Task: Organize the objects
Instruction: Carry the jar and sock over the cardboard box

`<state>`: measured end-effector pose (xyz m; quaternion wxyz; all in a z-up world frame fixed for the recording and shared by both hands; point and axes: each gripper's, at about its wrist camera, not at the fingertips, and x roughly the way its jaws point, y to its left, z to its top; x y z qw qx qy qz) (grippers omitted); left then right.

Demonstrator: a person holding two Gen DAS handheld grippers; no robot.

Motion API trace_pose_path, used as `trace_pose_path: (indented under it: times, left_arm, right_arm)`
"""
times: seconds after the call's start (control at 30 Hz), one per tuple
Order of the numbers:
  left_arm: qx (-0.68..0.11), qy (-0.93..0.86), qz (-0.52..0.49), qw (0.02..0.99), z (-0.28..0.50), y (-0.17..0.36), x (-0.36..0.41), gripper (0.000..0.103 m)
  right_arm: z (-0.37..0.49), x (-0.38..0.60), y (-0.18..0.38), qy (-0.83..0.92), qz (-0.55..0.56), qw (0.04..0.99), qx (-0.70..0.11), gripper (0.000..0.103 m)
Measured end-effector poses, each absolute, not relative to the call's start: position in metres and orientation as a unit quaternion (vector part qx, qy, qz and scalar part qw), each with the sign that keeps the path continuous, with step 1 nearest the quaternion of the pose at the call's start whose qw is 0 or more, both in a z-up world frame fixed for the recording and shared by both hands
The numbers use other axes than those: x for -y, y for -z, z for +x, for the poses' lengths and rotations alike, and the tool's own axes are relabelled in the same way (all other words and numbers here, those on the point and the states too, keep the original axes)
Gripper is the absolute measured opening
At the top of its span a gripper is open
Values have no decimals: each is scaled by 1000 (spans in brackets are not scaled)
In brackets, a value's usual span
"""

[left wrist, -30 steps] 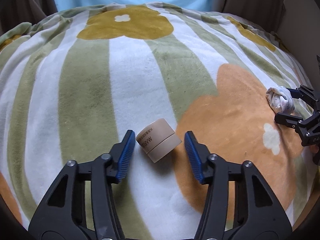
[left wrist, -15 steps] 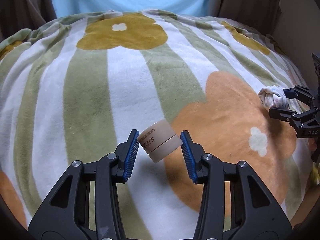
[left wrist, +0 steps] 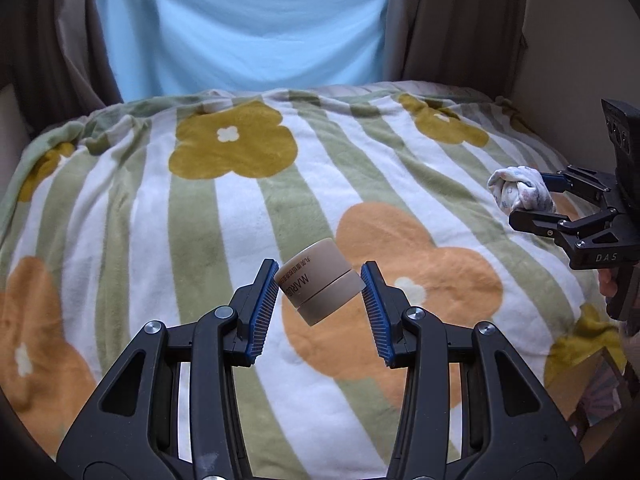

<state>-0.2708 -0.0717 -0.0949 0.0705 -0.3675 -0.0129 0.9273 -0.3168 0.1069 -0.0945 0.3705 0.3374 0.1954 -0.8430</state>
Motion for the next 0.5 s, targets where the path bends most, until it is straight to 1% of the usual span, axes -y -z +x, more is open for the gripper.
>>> trace_pose_path:
  times: [0.23, 0.37, 0.5]
  left_arm:
    - [15, -934, -351, 64, -192, 39, 38, 39]
    - [29, -934, -352, 57, -147, 26, 19, 39]
    - [57, -934, -349, 48, -102, 22, 3, 39]
  right_arm:
    - [-240, -137, 30, 849, 317, 381, -184, 71]
    - [-189, -158, 3, 856, 305, 377, -178, 71]
    - [-148, -181, -6, 855, 315, 383, -150, 71]
